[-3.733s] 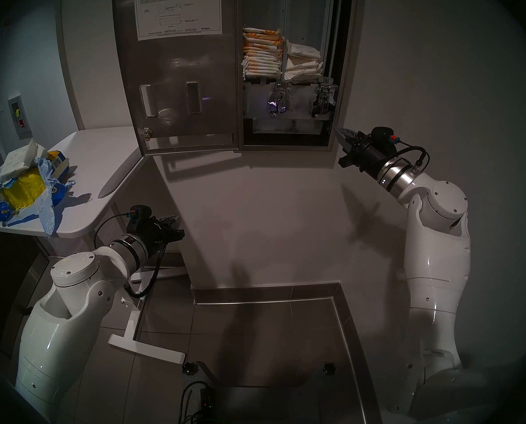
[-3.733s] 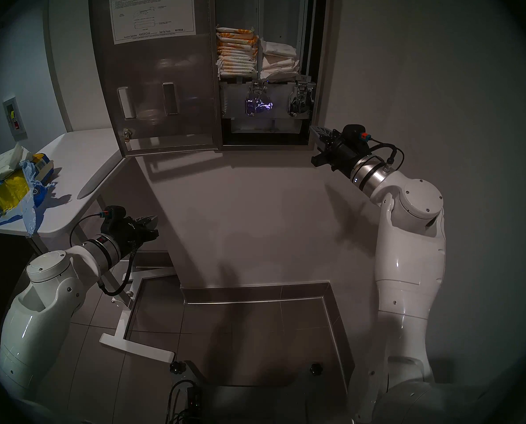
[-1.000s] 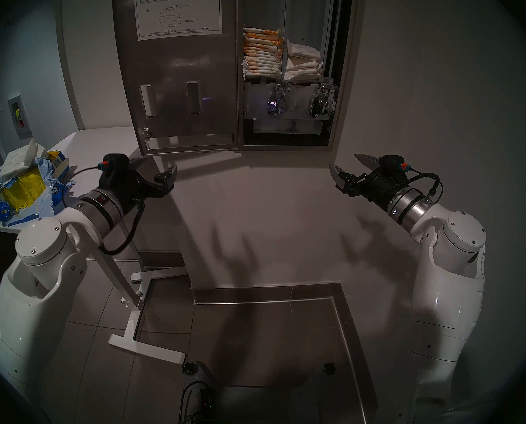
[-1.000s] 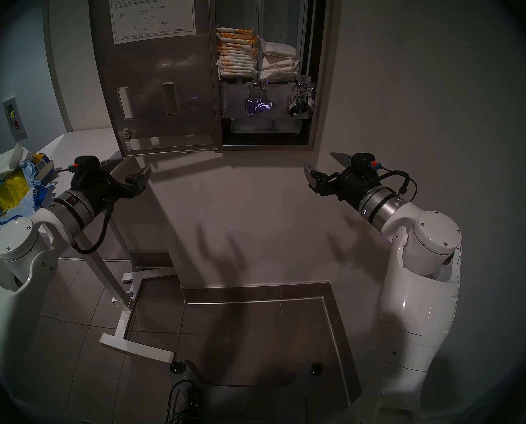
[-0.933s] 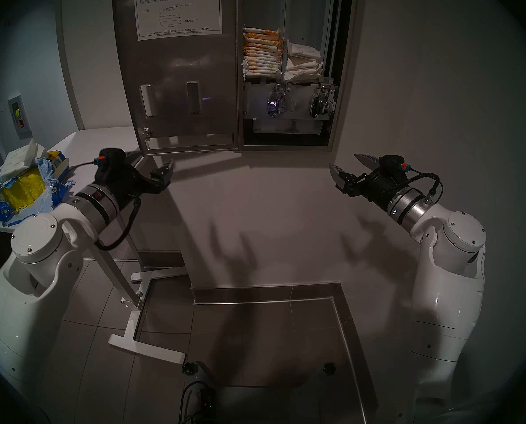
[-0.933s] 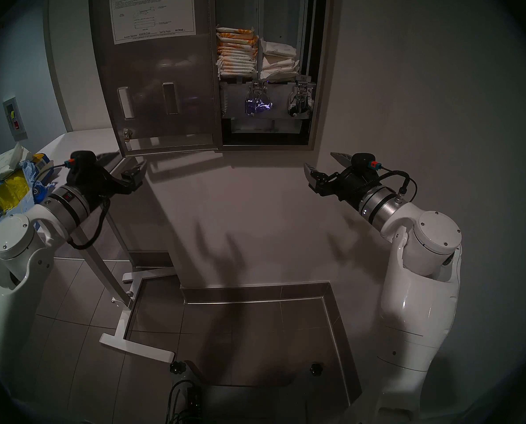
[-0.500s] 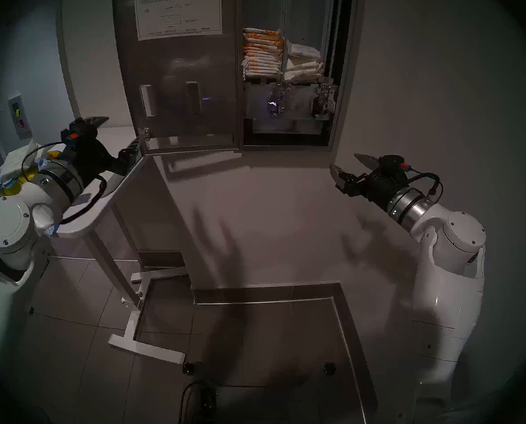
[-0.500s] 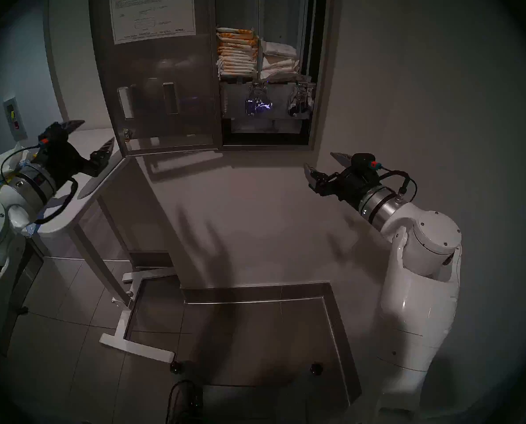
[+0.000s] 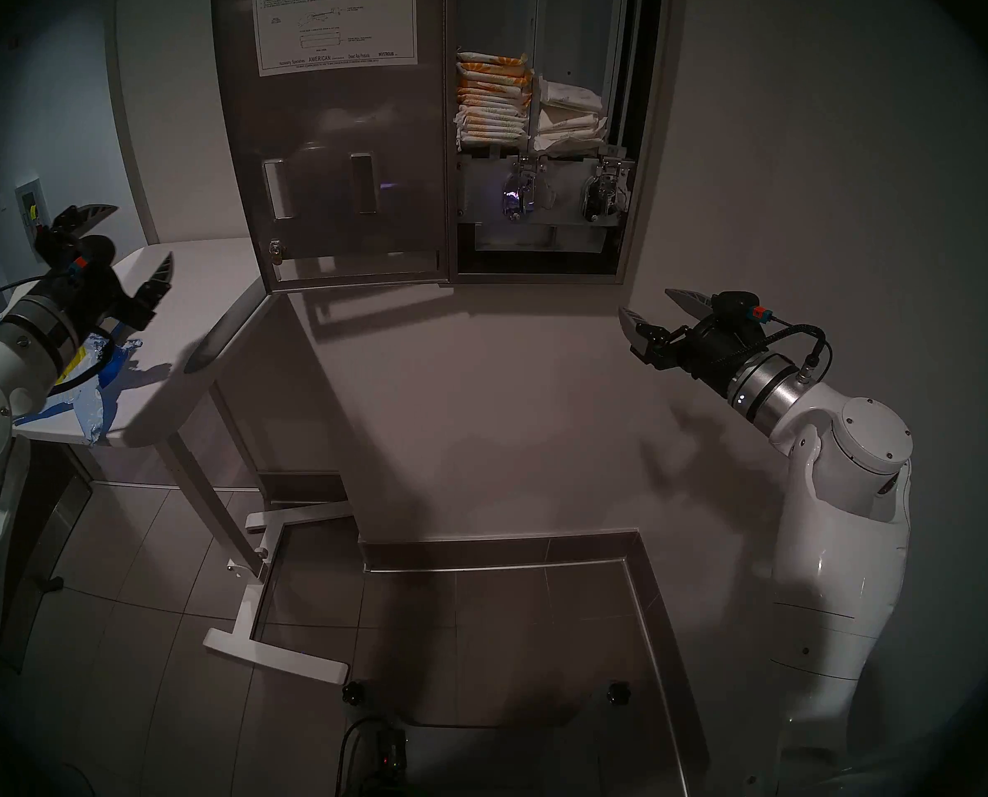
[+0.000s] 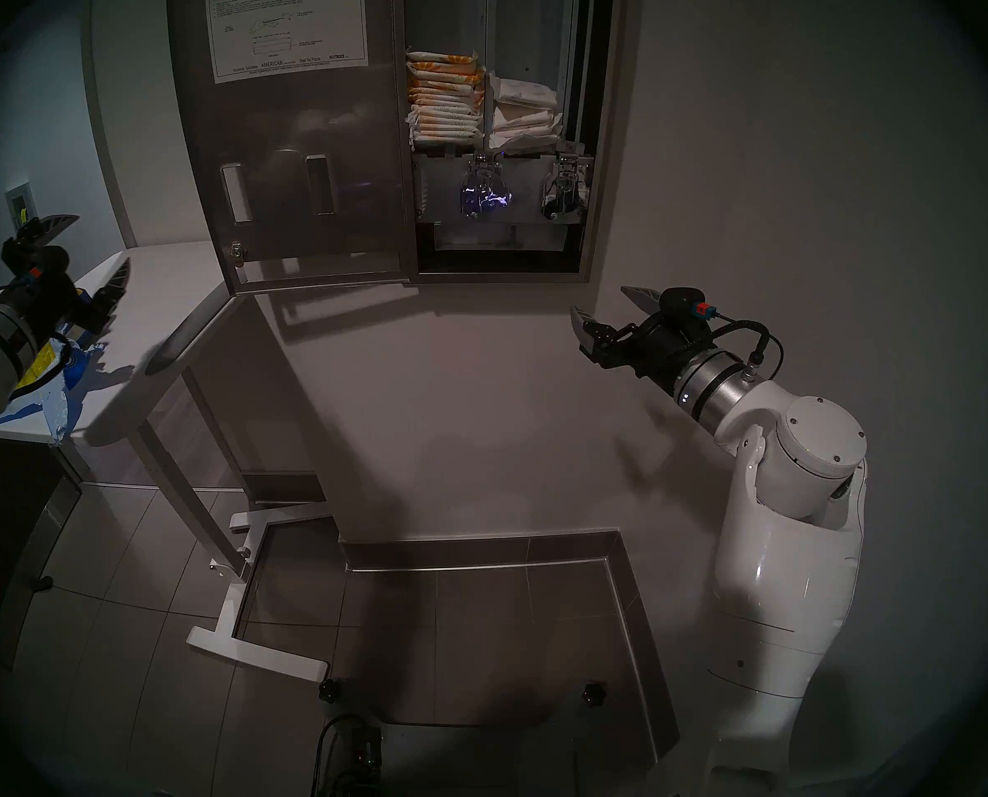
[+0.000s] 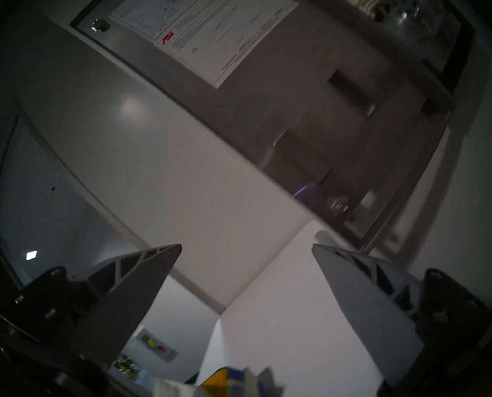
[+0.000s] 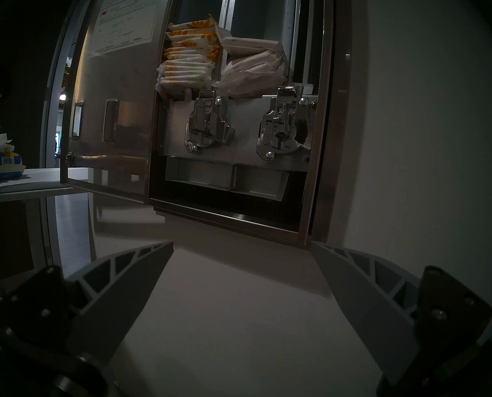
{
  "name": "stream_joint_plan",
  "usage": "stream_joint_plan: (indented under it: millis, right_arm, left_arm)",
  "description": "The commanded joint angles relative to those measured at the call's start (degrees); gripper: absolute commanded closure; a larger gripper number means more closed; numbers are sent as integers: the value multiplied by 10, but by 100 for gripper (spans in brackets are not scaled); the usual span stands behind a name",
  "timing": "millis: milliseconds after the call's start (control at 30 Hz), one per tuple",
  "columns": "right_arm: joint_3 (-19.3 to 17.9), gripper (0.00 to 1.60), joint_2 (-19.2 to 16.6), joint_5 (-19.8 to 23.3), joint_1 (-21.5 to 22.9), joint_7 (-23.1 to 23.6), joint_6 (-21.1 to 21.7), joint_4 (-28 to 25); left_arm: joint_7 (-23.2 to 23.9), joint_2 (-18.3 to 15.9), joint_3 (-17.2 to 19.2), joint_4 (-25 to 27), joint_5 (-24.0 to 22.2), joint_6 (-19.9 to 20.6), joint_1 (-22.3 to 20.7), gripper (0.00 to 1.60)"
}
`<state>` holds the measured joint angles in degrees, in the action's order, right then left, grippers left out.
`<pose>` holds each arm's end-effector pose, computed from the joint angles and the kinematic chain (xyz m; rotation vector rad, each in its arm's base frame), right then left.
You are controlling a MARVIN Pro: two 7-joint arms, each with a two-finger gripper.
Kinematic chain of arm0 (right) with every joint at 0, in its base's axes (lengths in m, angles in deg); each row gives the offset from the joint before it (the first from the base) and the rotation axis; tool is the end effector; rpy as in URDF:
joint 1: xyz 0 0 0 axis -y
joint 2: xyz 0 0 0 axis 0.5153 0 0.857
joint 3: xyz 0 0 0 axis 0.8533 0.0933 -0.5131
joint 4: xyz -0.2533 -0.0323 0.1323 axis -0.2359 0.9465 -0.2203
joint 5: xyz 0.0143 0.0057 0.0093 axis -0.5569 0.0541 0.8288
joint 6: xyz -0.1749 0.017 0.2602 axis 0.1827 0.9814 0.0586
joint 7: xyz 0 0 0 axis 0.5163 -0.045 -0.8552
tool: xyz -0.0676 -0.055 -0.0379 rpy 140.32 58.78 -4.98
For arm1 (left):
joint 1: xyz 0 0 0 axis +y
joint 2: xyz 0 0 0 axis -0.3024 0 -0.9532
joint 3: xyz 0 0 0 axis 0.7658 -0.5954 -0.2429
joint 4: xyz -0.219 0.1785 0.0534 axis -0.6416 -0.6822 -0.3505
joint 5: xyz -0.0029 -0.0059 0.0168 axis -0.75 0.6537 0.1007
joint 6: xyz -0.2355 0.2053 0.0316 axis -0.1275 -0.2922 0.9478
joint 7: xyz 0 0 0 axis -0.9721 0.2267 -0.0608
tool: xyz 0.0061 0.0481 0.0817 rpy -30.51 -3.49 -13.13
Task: Open the dispenser door, put the pads inside, close the door
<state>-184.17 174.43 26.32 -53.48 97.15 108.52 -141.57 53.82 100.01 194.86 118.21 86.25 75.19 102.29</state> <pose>0.3856 -0.0739 -0.1327 -1.8686 -0.5905 -2.1102 0.2886 0.2350 -0.0305 -1.5059 0.6942 -1.6513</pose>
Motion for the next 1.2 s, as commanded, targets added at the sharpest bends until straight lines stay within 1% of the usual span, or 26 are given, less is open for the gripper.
stream_joint_plan:
  millis: [0,33,67,133,200,233,267,400,533,700,800,933,1067,1167]
  right_arm:
    - [2,0,1,4,13,-1,-3,-17]
    - [2,0,1,4,13,-2,-3,-17]
    - [2,0,1,4,13,-2,-3,-17]
    - [2,0,1,4,13,-2,-3,-17]
    - [2,0,1,4,13,-2,-3,-18]
    - [2,0,1,4,13,-2,-3,-18]
    - [2,0,2,4,13,-2,-3,-18]
    - [2,0,2,4,13,-3,-2,-18]
    - [2,0,2,4,13,-3,-2,-19]
    - [2,0,2,4,13,-4,-2,-19]
    - [2,0,2,4,13,-4,-2,-19]
    - [2,0,1,4,13,-4,-2,-19]
    - [2,0,1,4,13,-4,-2,-19]
    - [2,0,1,4,13,-4,-2,-19]
  left_arm:
    - [29,34,98,1,49,9,44,0]
    - [37,39,108,1,57,11,50,0]
    - [37,39,108,1,57,11,50,0]
    - [50,48,121,3,66,12,58,0]
    - [71,56,146,8,69,8,76,0]
    - [73,63,136,8,79,9,63,0]
    - [85,63,158,13,69,5,82,0]
    - [109,77,177,25,73,-1,89,0]
    - [126,84,194,30,82,0,95,0]
    - [132,83,202,20,104,-3,102,0]
    - [127,80,201,8,126,-5,106,0]
    - [122,77,202,-8,144,-11,105,0]
    - [117,72,205,-17,157,-12,102,0]
    - [122,68,212,-15,157,-9,99,0]
